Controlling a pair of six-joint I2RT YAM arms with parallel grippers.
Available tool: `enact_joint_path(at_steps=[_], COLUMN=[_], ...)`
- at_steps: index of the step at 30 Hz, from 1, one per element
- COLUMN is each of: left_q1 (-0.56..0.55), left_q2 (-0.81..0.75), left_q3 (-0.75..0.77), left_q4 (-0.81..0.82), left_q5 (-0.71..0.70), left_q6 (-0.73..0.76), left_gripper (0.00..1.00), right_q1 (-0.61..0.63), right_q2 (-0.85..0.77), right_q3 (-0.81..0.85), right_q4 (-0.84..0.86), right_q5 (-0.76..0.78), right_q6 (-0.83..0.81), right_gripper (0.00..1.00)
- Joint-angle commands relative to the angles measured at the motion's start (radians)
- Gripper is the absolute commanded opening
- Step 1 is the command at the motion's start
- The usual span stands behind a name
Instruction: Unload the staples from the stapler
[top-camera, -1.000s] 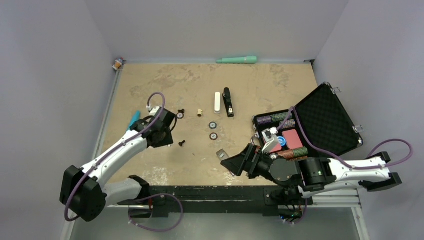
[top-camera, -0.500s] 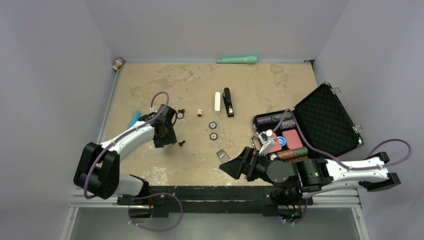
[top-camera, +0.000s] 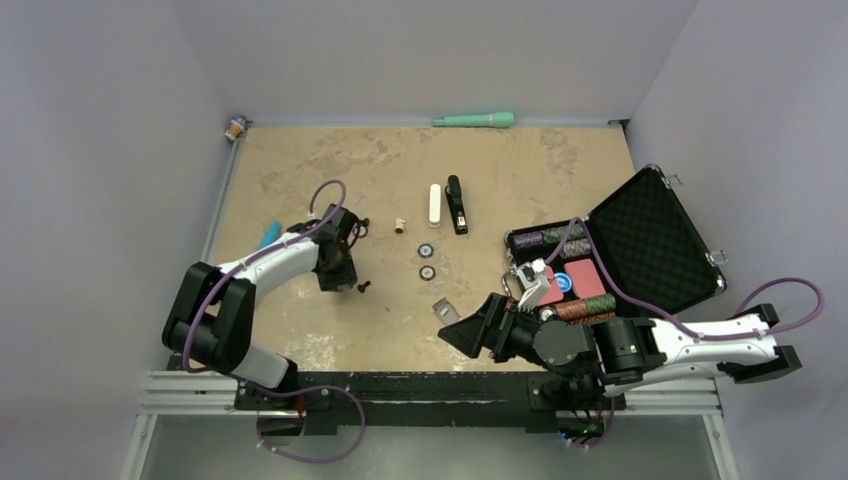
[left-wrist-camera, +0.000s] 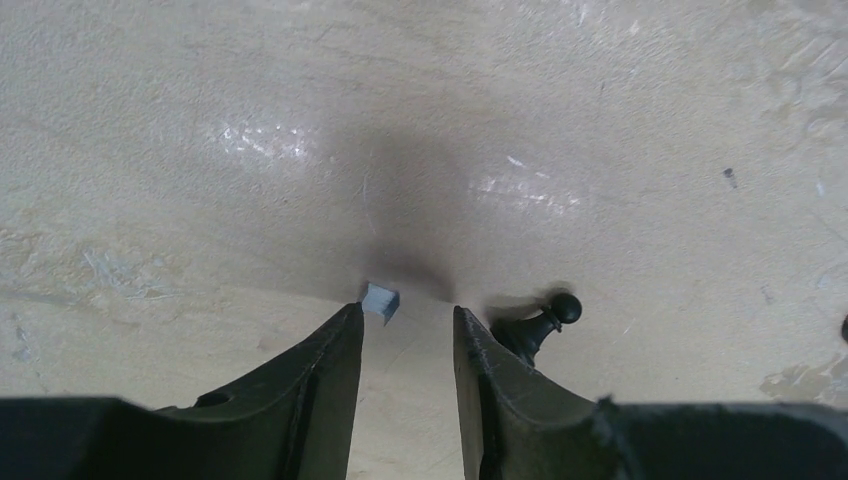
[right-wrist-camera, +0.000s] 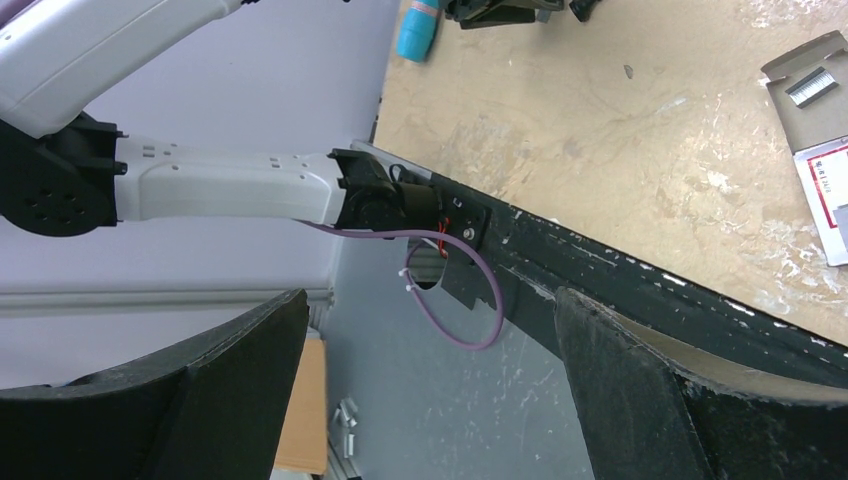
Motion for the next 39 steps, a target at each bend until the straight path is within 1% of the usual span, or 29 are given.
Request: enact_joint_path(at_steps=[1, 6, 10, 13, 18, 21, 23, 26, 27, 31, 34, 39], left_q1=[0.009, 0.009, 0.009, 0.006, 0.007, -0.005, -0.008, 0.005, 0.015, 0.061, 0.102, 0.148], left_q2=[0.026, 0.073, 0.094, 0.105, 0.063, 0.01, -0.041, -0.098, -0.108, -0.103, -0.074, -0.01], left_q3=[0.066, 0.107, 0.076, 0.062, 0.037, 0.038, 0.054, 0.071, 0.072, 0.068, 0.051, 0.023], left_q4=[0.006, -0.028, 0.044, 0.069, 0.075, 0.055, 0.007, -0.071, -0.083, -0.095, -0.056, 0.005], left_q5=[0.013, 0.022, 0.114, 0.13, 0.137, 0.129, 0.079, -0.014, -0.027, -0.034, 0.033, 0.099], left_q6=[-0.003, -0.026, -0.044, -0.053, -0.061, -0.059, -0.058, -0.081, -0.092, -0.126, -0.132, -0.145], left_gripper=[0.41, 0.39, 0.33, 0.31, 0.27, 0.25, 0.27, 0.41, 0.42, 0.44, 0.44, 0.41], right_q1=[0.003, 0.003, 0.003, 0.004, 0.003, 0.003, 0.002, 0.003, 0.003, 0.003, 0.003, 0.004], right_q2=[-0.01, -0.012, -0.018, -0.022, -0.027, -0.026, -0.021, -0.008, -0.005, 0.006, 0.006, -0.011], right_q3=[0.002, 0.011, 0.007, -0.001, -0.004, -0.004, -0.002, 0.004, 0.006, 0.004, 0.004, -0.005], right_q4=[0.013, 0.009, 0.007, 0.012, 0.008, 0.018, 0.023, 0.024, 0.026, 0.04, 0.038, 0.034], right_q5=[0.017, 0.018, 0.016, 0.013, 0.016, 0.02, 0.018, 0.015, 0.015, 0.01, 0.002, -0.004], right_q6=[0.009, 0.005, 0.004, 0.005, 0.007, 0.002, -0.002, -0.005, -0.006, -0.011, -0.013, -0.012], right_gripper=[0.98, 0.98, 0.98, 0.98, 0.98, 0.98, 0.98, 0.98, 0.98, 0.98, 0.98, 0.98])
